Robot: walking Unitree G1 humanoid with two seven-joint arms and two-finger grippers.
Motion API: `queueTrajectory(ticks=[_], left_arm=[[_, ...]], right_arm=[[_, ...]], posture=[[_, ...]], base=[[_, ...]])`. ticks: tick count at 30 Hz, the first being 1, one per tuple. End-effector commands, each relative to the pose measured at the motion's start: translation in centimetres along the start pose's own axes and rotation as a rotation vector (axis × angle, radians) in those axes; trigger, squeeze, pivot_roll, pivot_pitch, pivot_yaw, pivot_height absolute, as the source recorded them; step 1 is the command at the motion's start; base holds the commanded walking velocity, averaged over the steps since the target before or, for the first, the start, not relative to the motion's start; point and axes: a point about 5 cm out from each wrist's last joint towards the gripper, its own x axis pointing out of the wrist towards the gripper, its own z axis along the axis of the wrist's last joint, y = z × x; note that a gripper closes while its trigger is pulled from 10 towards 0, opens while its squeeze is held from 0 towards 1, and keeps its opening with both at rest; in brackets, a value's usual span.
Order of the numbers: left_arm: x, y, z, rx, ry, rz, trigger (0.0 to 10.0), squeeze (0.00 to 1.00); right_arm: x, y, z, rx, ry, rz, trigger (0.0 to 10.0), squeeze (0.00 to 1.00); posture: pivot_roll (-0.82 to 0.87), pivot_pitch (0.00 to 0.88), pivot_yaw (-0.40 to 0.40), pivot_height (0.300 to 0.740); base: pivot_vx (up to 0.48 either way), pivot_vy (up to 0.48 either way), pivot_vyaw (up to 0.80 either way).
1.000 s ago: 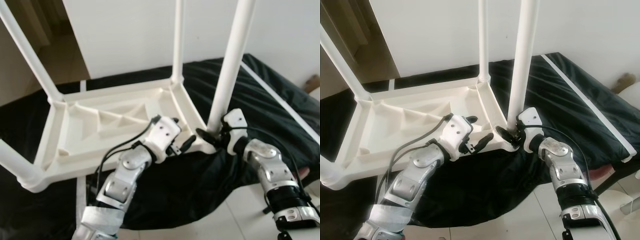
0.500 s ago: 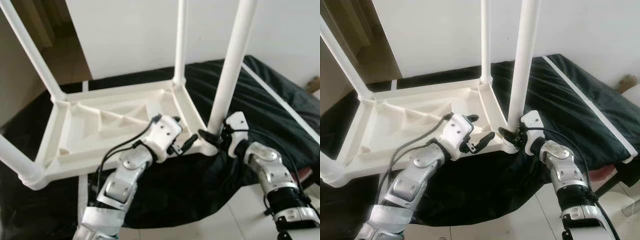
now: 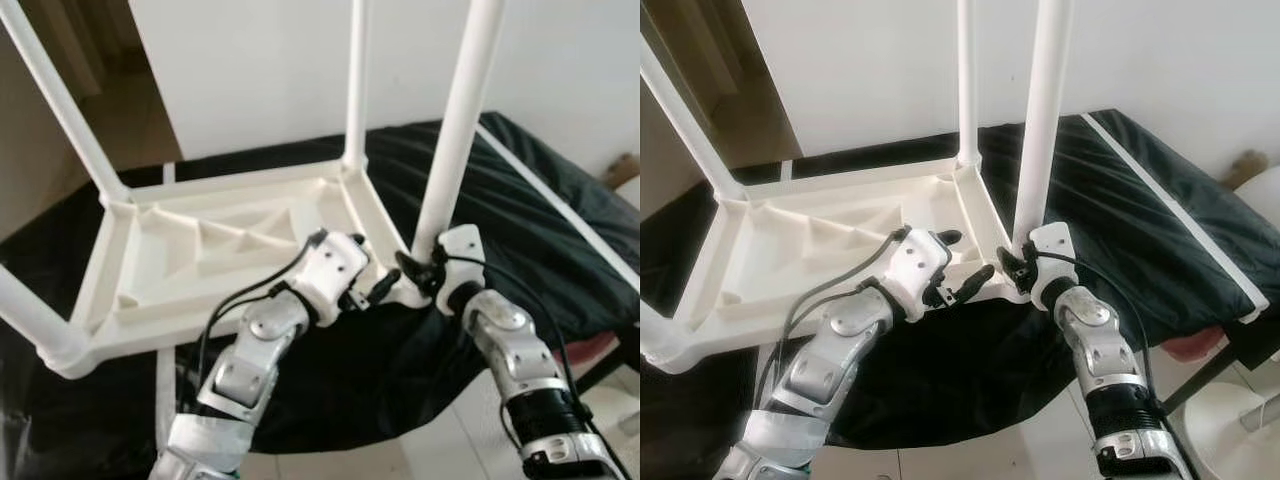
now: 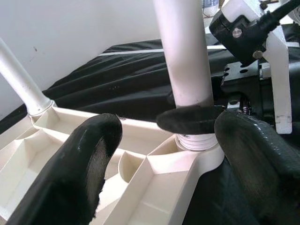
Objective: Building children table
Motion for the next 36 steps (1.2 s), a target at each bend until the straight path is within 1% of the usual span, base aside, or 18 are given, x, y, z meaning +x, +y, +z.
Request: queueTrajectory(ticks=[1, 2, 4, 7, 8, 10, 11, 15, 18, 22, 31, 32, 36], left_arm=[[0.0, -0.2, -0.4, -0.015, 0.016, -0.006, 10.0, 0.00], [0.0, -0.2, -0.4, -0.015, 0.016, -0.006, 10.0, 0.00], [0.0, -0.2, -0.3, -0.017, 0.012, -0.013, 10.0, 0.00], [0.1, -0.3, -0.3, -0.018, 0.009, -0.020, 10.0, 0.00], [0.1, -0.3, -0.3, -0.018, 0.008, -0.022, 10.0, 0.00], [0.2, -0.3, -0.2, -0.014, 0.006, -0.025, 10.0, 0.00], [0.2, -0.3, -0.2, -0.014, 0.005, -0.026, 10.0, 0.00], [0.2, -0.4, -0.2, -0.019, 0.003, -0.021, 10.0, 0.00], [0.2, -0.4, -0.1, -0.022, 0.002, -0.022, 10.0, 0.00], [0.3, -0.6, -0.1, -0.018, 0.000, -0.033, 10.0, 0.00], [0.2, -0.5, -0.1, -0.014, -0.002, -0.029, 10.0, 0.00], [0.2, -0.6, -0.1, -0.014, -0.003, -0.029, 10.0, 0.00], [0.2, -0.6, 0.0, -0.014, -0.006, -0.029, 10.0, 0.00]], right_arm=[[-0.9, -0.1, -2.3, 0.031, 0.114, -0.143, 10.0, 0.00], [-0.9, -0.1, -2.3, 0.031, 0.114, -0.143, 10.0, 0.00], [-1.2, 0.5, -2.6, 0.057, 0.133, -0.219, 10.0, 0.00], [-1.4, 1.1, -2.8, 0.070, 0.149, -0.317, 10.0, 0.00], [-1.6, 1.2, -2.7, 0.088, 0.150, -0.421, 10.0, 0.00], [-1.9, 1.6, -2.4, 0.145, 0.134, -0.586, 10.0, 0.00], [-2.0, 1.9, -2.2, 0.176, 0.130, -0.621, 10.0, 0.00], [-1.9, 2.0, -1.6, 0.198, 0.103, -0.600, 10.0, 0.00], [-2.0, 1.8, -1.5, 0.181, 0.101, -0.608, 10.0, 0.00], [-2.0, 3.0, -1.5, 0.170, 0.116, -0.567, 10.0, 0.00], [-1.8, 2.9, -0.7, 0.131, 0.075, -0.581, 10.0, 0.00], [-1.8, 2.9, -0.4, 0.126, 0.053, -0.577, 10.0, 1.00], [-2.0, 2.7, 0.5, 0.120, 0.001, -0.559, 10.0, 1.00]], posture=[[-0.02, 0.000, 0.040, 0.740], [-0.02, 0.000, 0.040, 0.740], [-0.02, 0.000, 0.043, 0.740], [-0.02, 0.000, 0.044, 0.740], [-0.02, 0.000, 0.043, 0.740], [-0.02, 0.000, 0.043, 0.740], [-0.01, 0.000, 0.034, 0.740], [-0.01, 0.000, 0.037, 0.740], [-0.01, 0.000, 0.037, 0.740], [-0.01, 0.000, 0.033, 0.740], [0.00, 0.000, 0.027, 0.740], [0.00, 0.000, 0.025, 0.740], [0.00, 0.000, 0.025, 0.740]], base=[[0.000, 0.000, 0.00], [0.000, 0.000, 0.00], [0.000, 0.000, 0.00], [0.000, 0.000, 0.00], [0.000, 0.000, 0.00], [0.000, 0.000, 0.00], [0.000, 0.000, 0.00], [0.000, 0.000, 0.00], [0.000, 0.000, 0.00], [0.000, 0.000, 0.00], [0.000, 0.000, 0.00], [0.000, 0.000, 0.00], [0.000, 0.000, 0.00]])
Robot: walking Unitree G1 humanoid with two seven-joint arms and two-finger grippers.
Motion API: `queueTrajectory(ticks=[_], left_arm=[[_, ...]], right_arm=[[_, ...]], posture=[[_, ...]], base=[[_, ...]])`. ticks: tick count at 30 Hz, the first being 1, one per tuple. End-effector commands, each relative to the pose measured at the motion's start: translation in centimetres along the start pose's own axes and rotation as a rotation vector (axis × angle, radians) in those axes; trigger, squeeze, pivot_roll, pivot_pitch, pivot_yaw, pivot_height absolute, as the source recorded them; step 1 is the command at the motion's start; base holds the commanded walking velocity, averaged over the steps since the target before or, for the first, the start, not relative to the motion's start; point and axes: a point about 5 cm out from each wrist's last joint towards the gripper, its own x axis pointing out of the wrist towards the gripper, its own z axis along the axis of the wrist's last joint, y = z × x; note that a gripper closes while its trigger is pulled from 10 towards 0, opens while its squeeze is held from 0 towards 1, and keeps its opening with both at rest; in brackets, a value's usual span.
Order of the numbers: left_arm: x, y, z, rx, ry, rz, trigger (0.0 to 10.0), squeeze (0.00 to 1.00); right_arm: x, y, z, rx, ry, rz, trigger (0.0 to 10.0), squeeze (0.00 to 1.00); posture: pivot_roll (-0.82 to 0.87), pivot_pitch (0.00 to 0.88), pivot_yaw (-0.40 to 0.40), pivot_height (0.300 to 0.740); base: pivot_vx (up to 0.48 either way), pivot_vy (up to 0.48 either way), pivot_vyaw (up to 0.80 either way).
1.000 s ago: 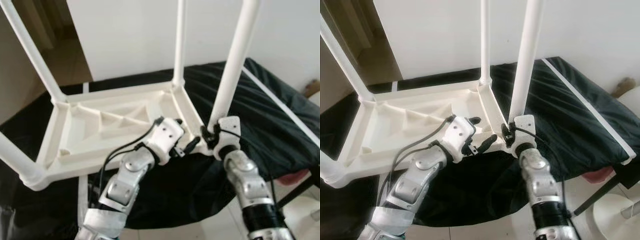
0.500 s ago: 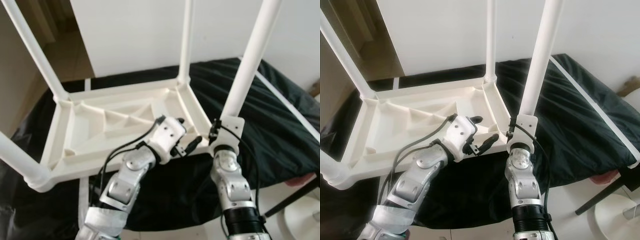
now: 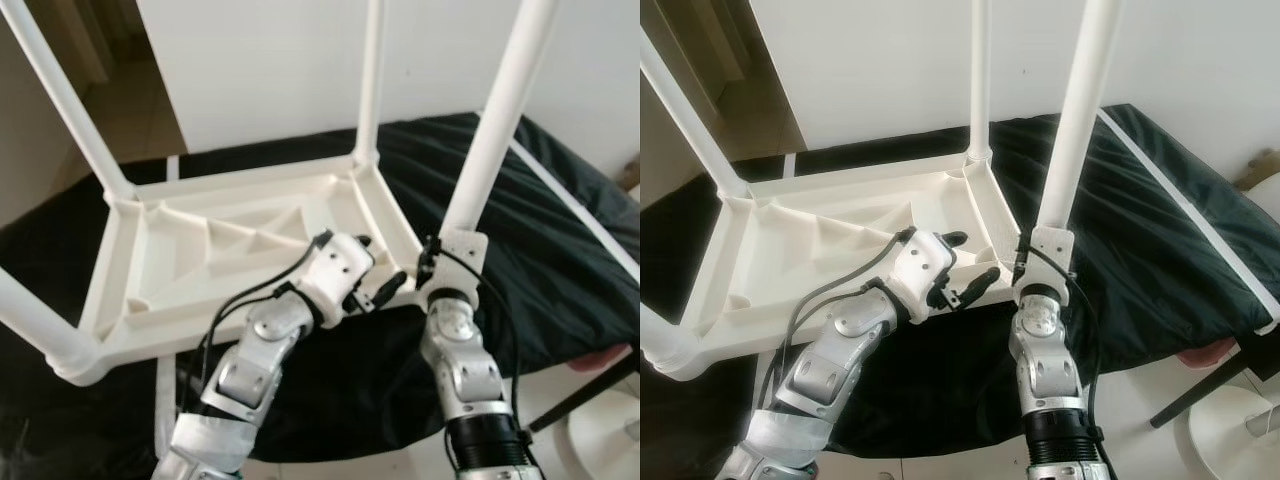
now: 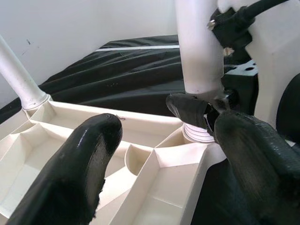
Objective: Building children table
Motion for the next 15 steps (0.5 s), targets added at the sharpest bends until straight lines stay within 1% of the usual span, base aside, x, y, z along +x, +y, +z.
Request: queueTrajectory(ticks=[1, 3, 4, 5, 9, 10, 11, 12, 14, 15], left_arm=[[0.0, -0.1, -0.2, -0.002, 0.006, -0.005, 10.0, 0.00], [0.0, -0.1, -0.1, -0.002, 0.005, -0.006, 10.0, 0.00], [0.0, -0.1, -0.1, -0.001, 0.004, -0.007, 10.0, 0.00], [0.0, 0.0, -0.1, 0.001, 0.003, -0.008, 10.0, 0.00], [0.0, 0.0, 0.0, 0.001, 0.001, -0.008, 10.0, 0.00], [0.1, 0.0, 0.1, 0.001, -0.001, -0.009, 10.0, 0.00], [0.1, 0.0, 0.1, 0.000, -0.003, -0.011, 10.0, 0.00], [0.1, 0.0, 0.1, 0.000, -0.003, -0.011, 10.0, 0.00], [0.2, 0.0, 0.2, -0.001, -0.004, -0.016, 10.0, 0.00], [0.2, 0.0, 0.2, -0.001, -0.004, -0.016, 10.0, 0.00]], right_arm=[[-0.6, -0.3, -0.5, 0.010, 0.013, 0.007, 10.0, 1.00], [-0.6, -0.4, -0.4, 0.012, 0.005, 0.014, 10.0, 1.00], [-0.7, -0.8, -0.1, 0.016, -0.017, 0.030, 10.0, 1.00], [-0.8, -1.6, 0.2, 0.033, -0.044, 0.057, 10.0, 1.00], [-0.8, -2.0, 0.2, 0.044, -0.048, 0.066, 10.0, 1.00], [-0.6, -3.1, 0.1, 0.027, -0.072, 0.147, 10.0, 1.00], [-0.5, -4.0, 0.1, 0.017, -0.088, 0.197, 10.0, 1.00], [-0.5, -4.0, 0.1, 0.017, -0.088, 0.197, 10.0, 1.00], [-0.1, -4.8, -0.1, -0.004, -0.103, 0.276, 10.0, 1.00], [-0.1, -4.8, -0.1, -0.004, -0.103, 0.276, 10.0, 1.00]], posture=[[0.00, 0.000, 0.025, 0.740], [0.00, 0.000, 0.025, 0.740], [0.00, 0.000, 0.026, 0.740], [-0.01, 0.000, 0.026, 0.740], [-0.01, 0.000, 0.026, 0.740], [-0.02, 0.000, 0.029, 0.740], [-0.02, 0.000, 0.033, 0.740], [-0.02, 0.000, 0.033, 0.740], [-0.03, 0.000, 0.038, 0.740], [-0.03, 0.000, 0.038, 0.740]], base=[[0.000, 0.000, 0.00], [0.000, 0.000, 0.00], [0.000, 0.000, 0.00], [0.000, 0.000, 0.00], [0.000, 0.000, 0.00], [0.000, 0.000, 0.00], [0.000, 0.000, 0.00], [0.000, 0.000, 0.00], [0.000, 0.000, 0.00], [0.000, 0.000, 0.00]])
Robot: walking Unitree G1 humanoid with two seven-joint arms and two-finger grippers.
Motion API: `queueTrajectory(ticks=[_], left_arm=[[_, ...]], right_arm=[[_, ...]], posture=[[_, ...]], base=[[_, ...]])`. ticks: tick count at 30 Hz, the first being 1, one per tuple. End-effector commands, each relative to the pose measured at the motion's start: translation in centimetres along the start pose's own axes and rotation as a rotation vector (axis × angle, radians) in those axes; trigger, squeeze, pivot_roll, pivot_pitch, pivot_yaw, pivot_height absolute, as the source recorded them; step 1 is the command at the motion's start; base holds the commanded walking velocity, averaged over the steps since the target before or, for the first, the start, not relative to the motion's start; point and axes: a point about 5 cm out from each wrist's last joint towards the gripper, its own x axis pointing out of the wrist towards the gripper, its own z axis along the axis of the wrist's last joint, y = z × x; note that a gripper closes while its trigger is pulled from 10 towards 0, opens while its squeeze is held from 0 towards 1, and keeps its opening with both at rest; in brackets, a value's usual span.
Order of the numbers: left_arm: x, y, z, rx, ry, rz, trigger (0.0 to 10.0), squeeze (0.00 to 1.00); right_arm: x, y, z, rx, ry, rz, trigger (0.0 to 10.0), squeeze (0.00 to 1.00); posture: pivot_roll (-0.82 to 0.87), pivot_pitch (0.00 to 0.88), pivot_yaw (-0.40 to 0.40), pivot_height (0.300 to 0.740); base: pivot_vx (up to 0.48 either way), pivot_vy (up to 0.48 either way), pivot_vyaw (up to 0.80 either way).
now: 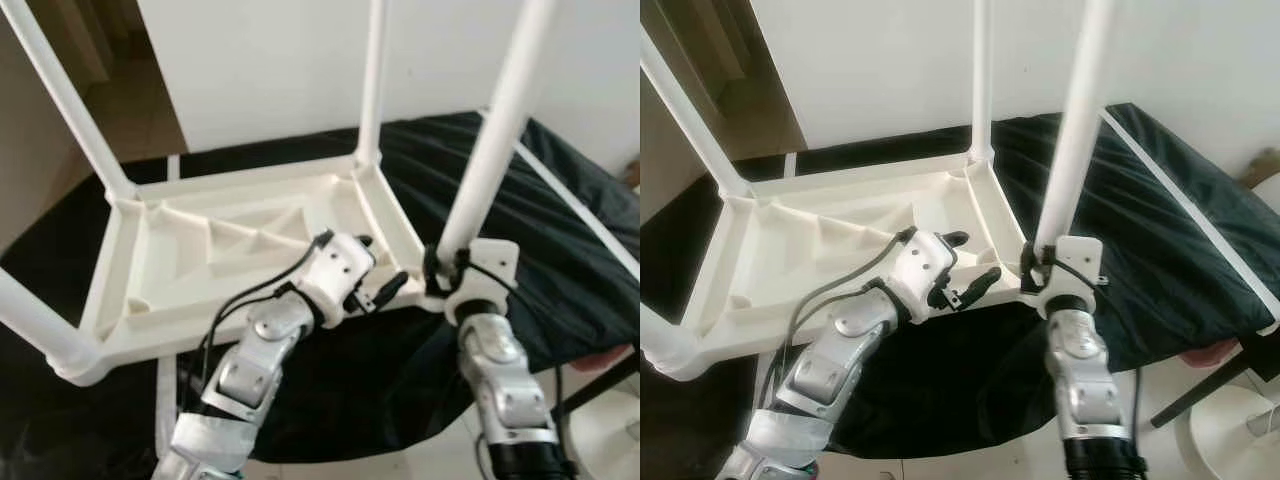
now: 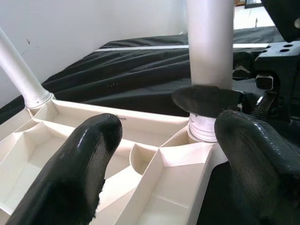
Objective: Building children table
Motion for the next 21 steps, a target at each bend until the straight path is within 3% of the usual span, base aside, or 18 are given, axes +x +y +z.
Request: queueTrajectory(ticks=[1, 2, 4, 11, 16, 21], left_arm=[[0.2, 0.0, 0.1, 0.002, 0.000, -0.014, 10.0, 0.00], [0.2, 0.0, 0.1, 0.002, 0.000, -0.014, 10.0, 0.00], [0.3, 0.0, 0.1, 0.001, -0.002, -0.022, 10.0, 0.00], [0.4, 0.2, 0.2, 0.000, -0.004, -0.023, 10.0, 0.00], [0.6, 0.3, 0.5, 0.006, -0.011, -0.025, 10.0, 0.00], [0.5, 0.5, 0.5, 0.012, -0.009, -0.017, 10.0, 0.00]], right_arm=[[-0.1, -1.0, -0.5, 0.005, 0.000, 0.022, 10.0, 1.00], [-0.1, -1.0, -0.5, 0.005, 0.000, 0.022, 10.0, 1.00], [0.7, -1.7, -0.8, -0.017, 0.014, 0.147, 10.0, 0.00], [1.5, -1.5, -0.6, -0.033, 0.020, 0.305, 10.0, 0.00], [3.0, -0.3, -0.4, -0.095, 0.026, 0.534, 10.0, 0.00], [3.8, 0.1, -0.2, -0.110, 0.031, 0.602, 10.0, 0.00]], posture=[[-0.03, 0.000, 0.038, 0.740], [-0.03, 0.000, 0.038, 0.740], [-0.04, 0.000, 0.048, 0.740], [-0.04, 0.000, 0.058, 0.740], [-0.02, 0.000, 0.054, 0.740], [-0.01, 0.000, 0.049, 0.740]], base=[[0.000, 0.000, 0.00], [0.000, 0.000, 0.00], [0.000, 0.000, 0.00], [0.000, 0.000, 0.00], [0.000, 0.000, 0.00], [0.000, 0.000, 0.00]])
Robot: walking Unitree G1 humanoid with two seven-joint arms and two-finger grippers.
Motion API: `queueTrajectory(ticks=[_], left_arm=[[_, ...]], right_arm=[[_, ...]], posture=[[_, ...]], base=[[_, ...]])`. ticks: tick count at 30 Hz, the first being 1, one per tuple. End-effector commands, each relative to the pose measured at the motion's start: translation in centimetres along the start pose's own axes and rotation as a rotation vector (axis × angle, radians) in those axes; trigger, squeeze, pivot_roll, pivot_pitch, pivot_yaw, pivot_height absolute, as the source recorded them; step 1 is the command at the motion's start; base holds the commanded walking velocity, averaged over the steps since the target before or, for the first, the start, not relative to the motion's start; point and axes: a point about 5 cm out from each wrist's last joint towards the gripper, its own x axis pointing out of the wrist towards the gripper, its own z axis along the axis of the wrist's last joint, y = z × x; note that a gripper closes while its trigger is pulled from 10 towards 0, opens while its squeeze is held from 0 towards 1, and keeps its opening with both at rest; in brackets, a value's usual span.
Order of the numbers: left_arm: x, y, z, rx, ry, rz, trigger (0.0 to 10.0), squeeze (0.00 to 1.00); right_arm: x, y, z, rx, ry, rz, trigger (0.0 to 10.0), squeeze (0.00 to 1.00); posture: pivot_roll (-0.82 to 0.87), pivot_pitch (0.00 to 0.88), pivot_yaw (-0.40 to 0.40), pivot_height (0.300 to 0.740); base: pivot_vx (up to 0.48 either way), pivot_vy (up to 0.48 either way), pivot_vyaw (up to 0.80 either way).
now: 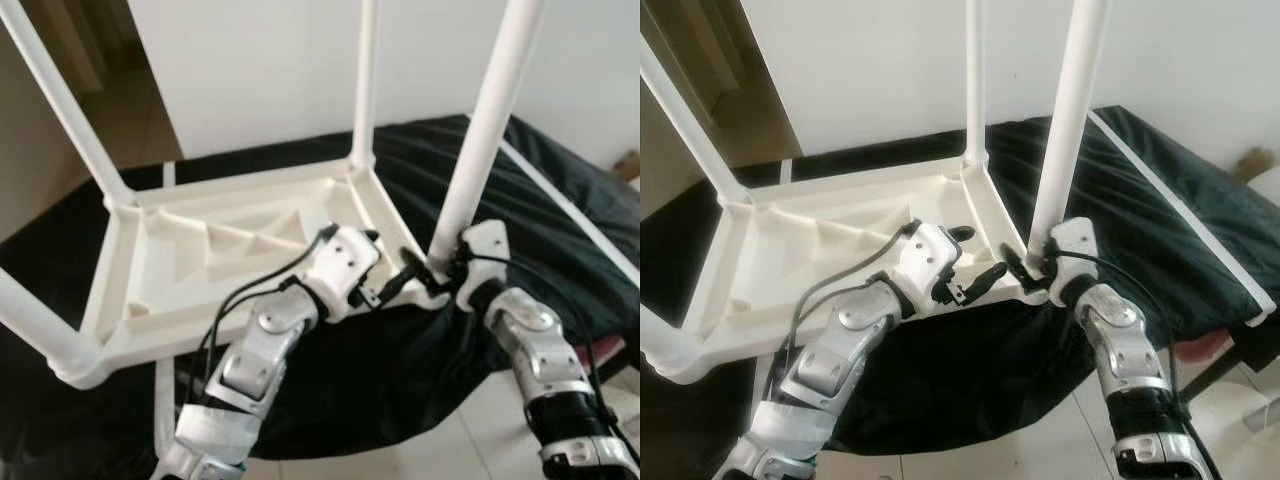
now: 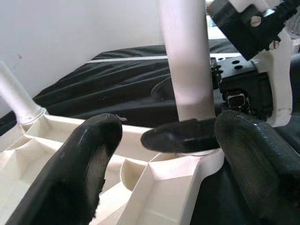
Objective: Building children table
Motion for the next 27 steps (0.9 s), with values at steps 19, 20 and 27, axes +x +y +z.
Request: queueTrajectory(ticks=[19, 20, 27], left_arm=[[-0.8, 0.2, -0.4, 0.001, 0.029, 0.012, 10.0, 0.00], [-0.8, 0.2, -0.4, 0.001, 0.029, 0.009, 10.0, 0.00], [-0.6, 0.1, -0.3, 0.000, 0.026, 0.004, 10.0, 0.00]], right_arm=[[-0.8, -0.6, -2.0, -0.029, 0.080, 0.080, 0.0, 0.00], [-0.8, -0.7, -2.1, -0.021, 0.082, 0.074, 0.0, 0.00], [-0.7, -0.8, -2.1, -0.019, 0.081, -0.008, 10.0, 0.00]], posture=[[0.01, 0.000, 0.049, 0.740], [0.00, 0.000, 0.055, 0.740], [-0.01, 0.000, 0.047, 0.740]], base=[[0.000, 0.000, 0.00], [0.000, 0.000, 0.00], [0.000, 0.000, 0.00]])
